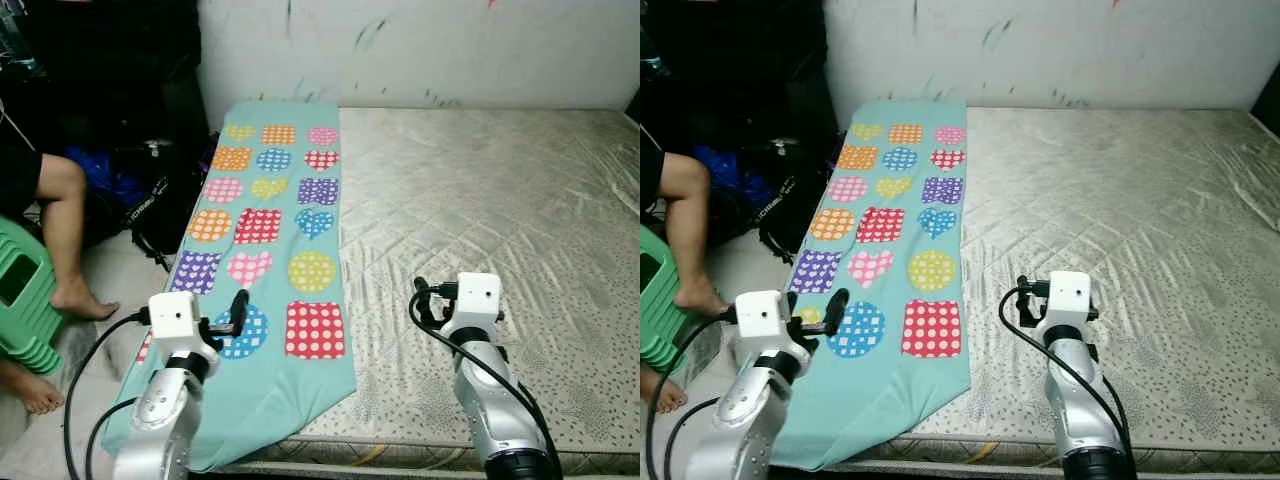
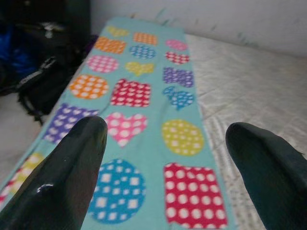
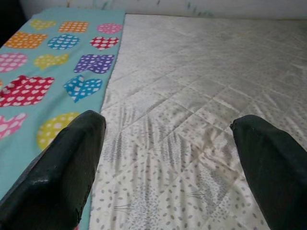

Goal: Clean up the room

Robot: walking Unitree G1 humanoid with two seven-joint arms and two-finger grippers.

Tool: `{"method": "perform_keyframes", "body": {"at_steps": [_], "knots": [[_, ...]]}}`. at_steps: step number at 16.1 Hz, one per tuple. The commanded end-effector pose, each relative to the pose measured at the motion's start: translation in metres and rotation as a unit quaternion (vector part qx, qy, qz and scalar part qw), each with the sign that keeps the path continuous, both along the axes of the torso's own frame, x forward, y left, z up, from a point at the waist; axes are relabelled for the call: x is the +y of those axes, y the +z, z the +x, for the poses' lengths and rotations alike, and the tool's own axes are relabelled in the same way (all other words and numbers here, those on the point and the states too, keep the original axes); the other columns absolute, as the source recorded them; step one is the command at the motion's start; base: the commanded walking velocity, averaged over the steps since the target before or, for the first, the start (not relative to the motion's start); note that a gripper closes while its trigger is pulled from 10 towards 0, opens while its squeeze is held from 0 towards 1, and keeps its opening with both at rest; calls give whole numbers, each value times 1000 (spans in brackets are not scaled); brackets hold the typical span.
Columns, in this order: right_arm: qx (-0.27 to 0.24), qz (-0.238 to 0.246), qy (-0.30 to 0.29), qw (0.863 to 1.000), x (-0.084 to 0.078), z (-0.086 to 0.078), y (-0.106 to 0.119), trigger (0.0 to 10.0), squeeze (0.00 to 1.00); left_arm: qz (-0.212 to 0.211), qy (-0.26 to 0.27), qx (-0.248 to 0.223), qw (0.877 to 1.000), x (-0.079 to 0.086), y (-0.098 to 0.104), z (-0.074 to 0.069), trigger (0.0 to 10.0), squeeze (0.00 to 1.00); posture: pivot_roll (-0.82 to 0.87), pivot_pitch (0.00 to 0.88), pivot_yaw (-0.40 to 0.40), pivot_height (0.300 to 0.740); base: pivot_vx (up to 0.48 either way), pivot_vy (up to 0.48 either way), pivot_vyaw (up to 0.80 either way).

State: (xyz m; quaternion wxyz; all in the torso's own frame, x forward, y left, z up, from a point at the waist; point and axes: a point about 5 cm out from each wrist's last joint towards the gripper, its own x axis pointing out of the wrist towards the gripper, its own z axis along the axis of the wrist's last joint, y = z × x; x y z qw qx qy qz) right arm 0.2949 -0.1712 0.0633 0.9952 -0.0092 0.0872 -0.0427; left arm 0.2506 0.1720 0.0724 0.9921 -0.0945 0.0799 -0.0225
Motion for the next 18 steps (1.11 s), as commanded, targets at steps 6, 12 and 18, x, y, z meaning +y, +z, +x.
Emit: {"method": "perform_keyframes", "body": {"at_steps": [6, 12, 18], "knots": [[5, 6, -11, 1000, -7, 0, -2, 10000, 0, -2, -12, 7, 1000, -7, -5, -4, 10000, 0, -78, 0, 14, 740, 0, 0, -667], [4, 11, -6, 1000, -4, 1, -3, 10000, 0, -21, -16, 6, 1000, -14, -6, -3, 10000, 0, -68, 0, 10, 740, 0, 0, -800], [1, 8, 3, 1000, -2, 3, -3, 10000, 0, -25, -24, 0, 999, -14, -4, -4, 10000, 0, -62, 0, 5, 740, 0, 101, 0]]}}
